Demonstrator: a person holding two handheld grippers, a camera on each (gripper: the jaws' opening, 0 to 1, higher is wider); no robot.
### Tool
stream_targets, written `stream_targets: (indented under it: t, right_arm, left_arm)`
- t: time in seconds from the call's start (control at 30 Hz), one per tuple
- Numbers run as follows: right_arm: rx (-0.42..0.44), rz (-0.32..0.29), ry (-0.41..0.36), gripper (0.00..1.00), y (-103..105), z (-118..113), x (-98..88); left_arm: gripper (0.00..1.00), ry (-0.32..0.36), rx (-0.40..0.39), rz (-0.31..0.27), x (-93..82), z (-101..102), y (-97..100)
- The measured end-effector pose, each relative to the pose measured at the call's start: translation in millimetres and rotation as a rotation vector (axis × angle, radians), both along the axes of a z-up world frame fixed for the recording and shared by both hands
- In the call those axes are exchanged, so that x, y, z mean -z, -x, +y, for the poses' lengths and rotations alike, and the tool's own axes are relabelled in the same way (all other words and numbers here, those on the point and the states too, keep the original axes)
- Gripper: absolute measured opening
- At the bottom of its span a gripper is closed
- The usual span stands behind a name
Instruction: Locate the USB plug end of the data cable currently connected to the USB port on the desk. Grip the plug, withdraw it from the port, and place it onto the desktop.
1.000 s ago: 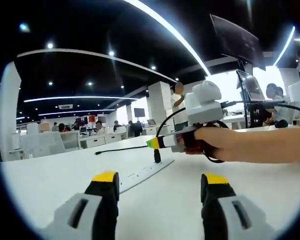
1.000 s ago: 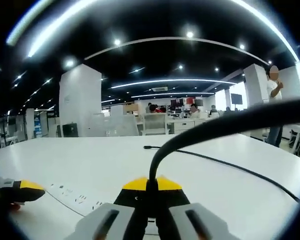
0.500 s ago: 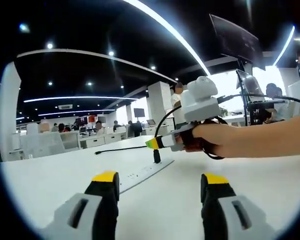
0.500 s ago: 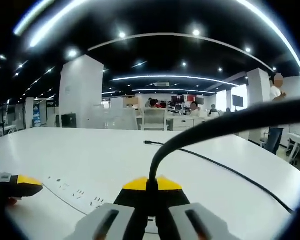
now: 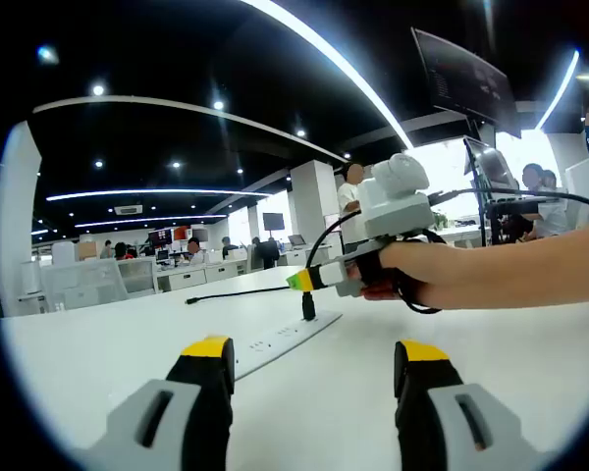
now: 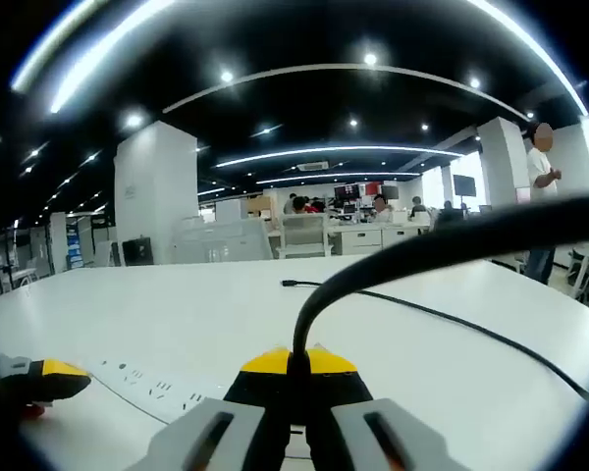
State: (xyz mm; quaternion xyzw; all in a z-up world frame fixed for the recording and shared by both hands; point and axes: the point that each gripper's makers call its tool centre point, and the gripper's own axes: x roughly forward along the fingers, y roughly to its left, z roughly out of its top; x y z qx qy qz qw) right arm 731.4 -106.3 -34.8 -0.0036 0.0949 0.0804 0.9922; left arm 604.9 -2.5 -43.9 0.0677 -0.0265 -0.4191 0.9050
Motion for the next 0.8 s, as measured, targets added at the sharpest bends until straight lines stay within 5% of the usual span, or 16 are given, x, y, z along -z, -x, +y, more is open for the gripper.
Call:
stream_targets:
  t: [0.27,0.47,0.8]
  right_arm:
    - [-0.011,0.016,0.092,0.05,0.8,5.6,0.6]
    - [-0.008,0.022,-0.093,0.05,0.1,-3.7,0.5]
    - [-0.014,0.035,0.051,0.05,-2.1,1.4,0.0]
  left_arm:
    - [0.66,-0.001,0.0,-0.001,0.2,-0.1,-0.2]
    - [0.66,0.001,0.0,0.0,-0.1,-0.6,-1.2]
    - [0.66,0.0,-0.001,-0.002,0.0,-1.5,-2.3]
